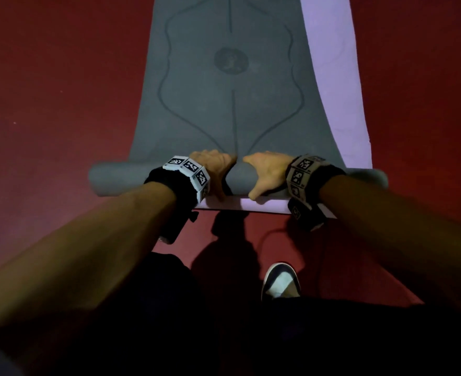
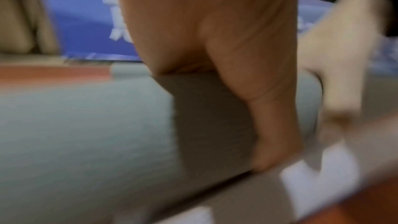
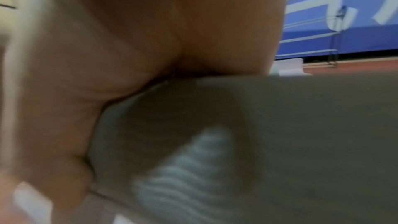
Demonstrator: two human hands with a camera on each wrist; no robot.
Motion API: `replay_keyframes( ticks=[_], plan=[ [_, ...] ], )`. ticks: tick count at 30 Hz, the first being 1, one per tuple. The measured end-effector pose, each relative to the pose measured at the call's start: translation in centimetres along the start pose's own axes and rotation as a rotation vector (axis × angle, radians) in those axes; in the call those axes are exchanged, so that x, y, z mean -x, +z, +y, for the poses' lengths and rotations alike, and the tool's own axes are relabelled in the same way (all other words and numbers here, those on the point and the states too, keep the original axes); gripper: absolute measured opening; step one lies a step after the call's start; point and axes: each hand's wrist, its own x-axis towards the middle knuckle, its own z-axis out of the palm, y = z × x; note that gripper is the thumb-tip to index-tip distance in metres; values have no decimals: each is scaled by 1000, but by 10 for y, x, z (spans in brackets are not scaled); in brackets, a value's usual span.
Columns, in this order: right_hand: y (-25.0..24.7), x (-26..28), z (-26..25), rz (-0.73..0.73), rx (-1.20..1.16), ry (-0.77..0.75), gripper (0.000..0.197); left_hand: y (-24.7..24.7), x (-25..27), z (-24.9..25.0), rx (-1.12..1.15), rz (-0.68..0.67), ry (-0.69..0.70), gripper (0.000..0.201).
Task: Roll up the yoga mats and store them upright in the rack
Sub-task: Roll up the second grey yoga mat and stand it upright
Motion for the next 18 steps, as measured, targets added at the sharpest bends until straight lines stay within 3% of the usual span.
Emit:
replay_keyframes(
  ticks=[4, 6, 8, 10, 13, 15, 18],
  plan=[
    [16, 6, -5, 132, 44, -44, 83, -11, -5, -4, -23, -173, -43, 73],
    [27, 10, -7, 184, 92, -35, 89, -2, -11, -1, 11, -227, -37, 52],
    [32, 11, -9, 182, 102, -12, 82, 4, -8, 10, 9, -270, -117, 34],
    [27, 9, -10, 147, 121, 1, 76, 8, -11, 10, 50, -231, -106, 45],
    [10, 6, -7, 58, 62, -11, 75, -3, -3, 3, 48, -86, 6, 78],
    [-1, 5, -7, -8, -11, -29, 73, -4, -1, 0, 40, -21, 9, 80],
    [-6, 7, -10, 0, 15, -45, 78, -8, -3, 1, 82, -92, -27, 68]
  ],
)
